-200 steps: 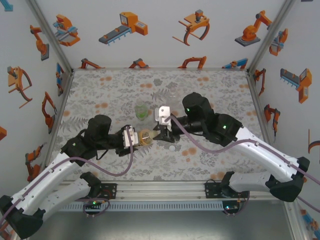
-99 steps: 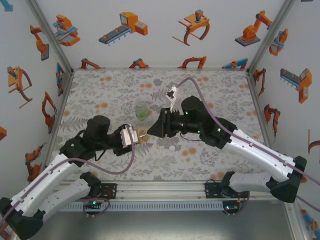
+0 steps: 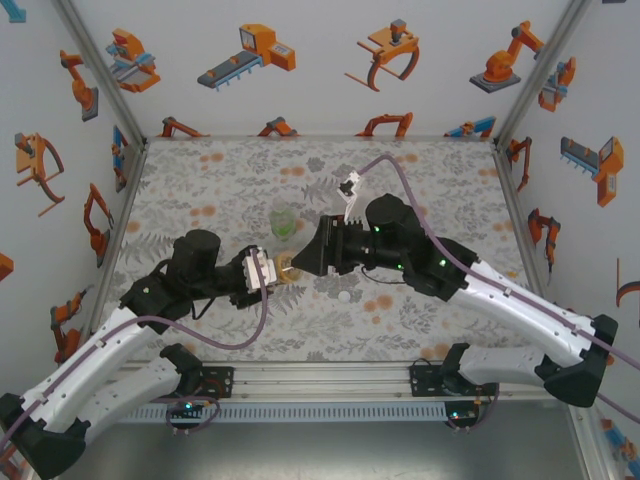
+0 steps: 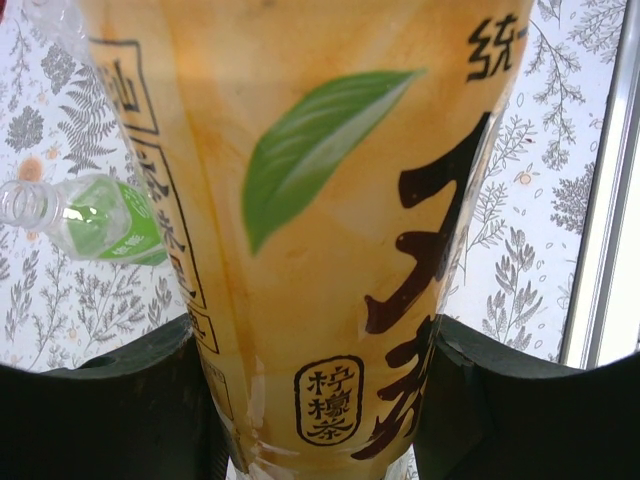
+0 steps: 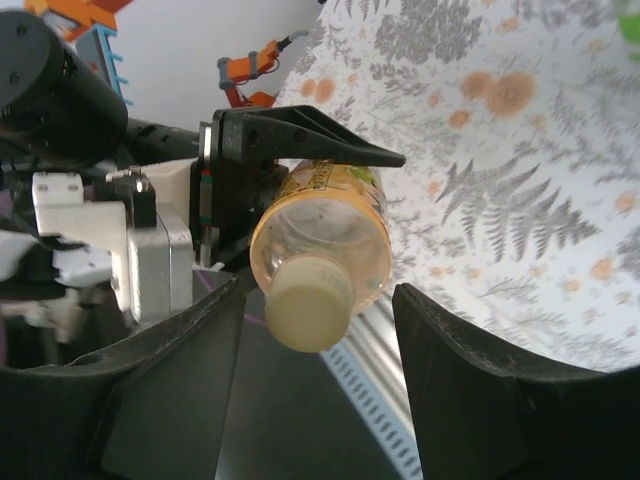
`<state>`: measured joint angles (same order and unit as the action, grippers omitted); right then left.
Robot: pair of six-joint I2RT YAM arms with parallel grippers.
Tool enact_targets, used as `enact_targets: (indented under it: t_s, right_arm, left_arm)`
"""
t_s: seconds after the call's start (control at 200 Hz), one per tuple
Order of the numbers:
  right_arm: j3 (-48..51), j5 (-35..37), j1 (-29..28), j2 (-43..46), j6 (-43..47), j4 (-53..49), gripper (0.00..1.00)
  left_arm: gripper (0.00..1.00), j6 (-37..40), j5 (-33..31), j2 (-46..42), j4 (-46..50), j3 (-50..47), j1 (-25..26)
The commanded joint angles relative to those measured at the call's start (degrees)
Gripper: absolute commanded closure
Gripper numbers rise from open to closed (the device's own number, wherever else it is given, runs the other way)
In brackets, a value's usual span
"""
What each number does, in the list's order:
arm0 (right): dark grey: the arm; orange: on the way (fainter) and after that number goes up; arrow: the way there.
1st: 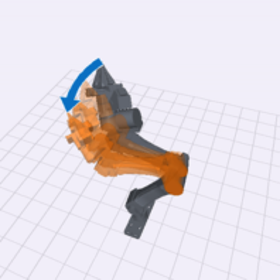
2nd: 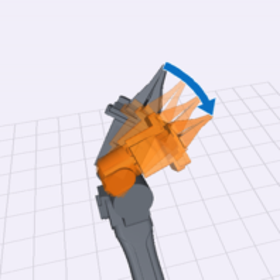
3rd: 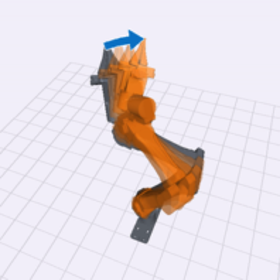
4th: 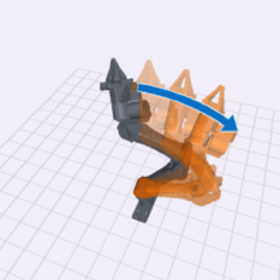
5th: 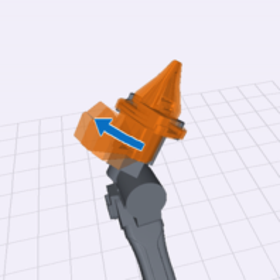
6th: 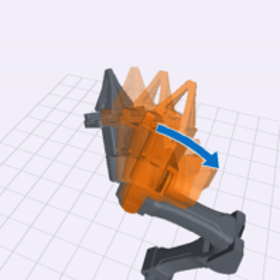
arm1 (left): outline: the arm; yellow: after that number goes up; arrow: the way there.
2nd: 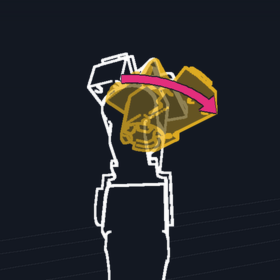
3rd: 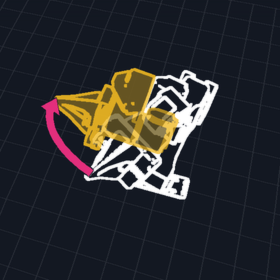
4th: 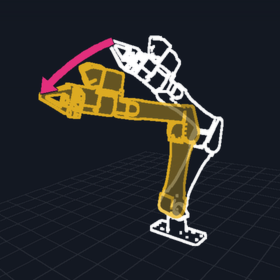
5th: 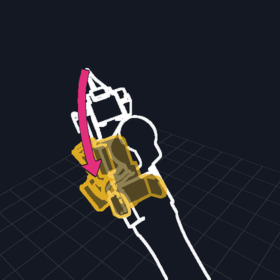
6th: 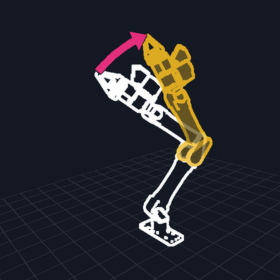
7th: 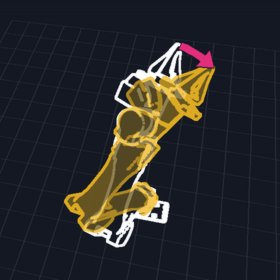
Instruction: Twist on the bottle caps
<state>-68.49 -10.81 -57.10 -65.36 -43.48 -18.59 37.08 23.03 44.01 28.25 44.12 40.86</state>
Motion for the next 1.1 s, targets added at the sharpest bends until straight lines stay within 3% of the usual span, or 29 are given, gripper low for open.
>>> enact_targets:
  t_s: [0.0,0.195,0.396,0.531,0.786,1.096]
  right_arm:
    - [-3.1,-1.5,-0.3,2.6,15.9,1.1,0.42]
    - [-4.0,-10.3,-0.3,3.2,43.2,-1.7,0.41]
    - [-7.9,-21.9,-0.3,1.8,70.0,-12.2,0.41]
    - [-9.2,-24.9,-0.3,0.8,84.4,-16.8,0.41]
    - [-13.5,-23.9,-0.3,-2.8,95.6,-21.9,0.41]
    - [-14.8,-26.3,-0.3,-4.7,97.4,-22.1,0.52]
  left_arm:
    - [1.00,0.8,2.3,0.2,-1.6,0.7,0.2]
    - [1.00,1.9,6.4,0.6,-0.9,0.7,0.2]
    - [1.00,2.6,7.6,0.8,-0.2,0.7,0.2]
    - [1.00,2.8,7.6,1.1,0.0,0.7,0.2]
    - [1.00,3.6,9.8,1.4,1.1,1.0,0.2]
    - [1.00,3.7,9.7,1.2,1.6,1.2,0.2]
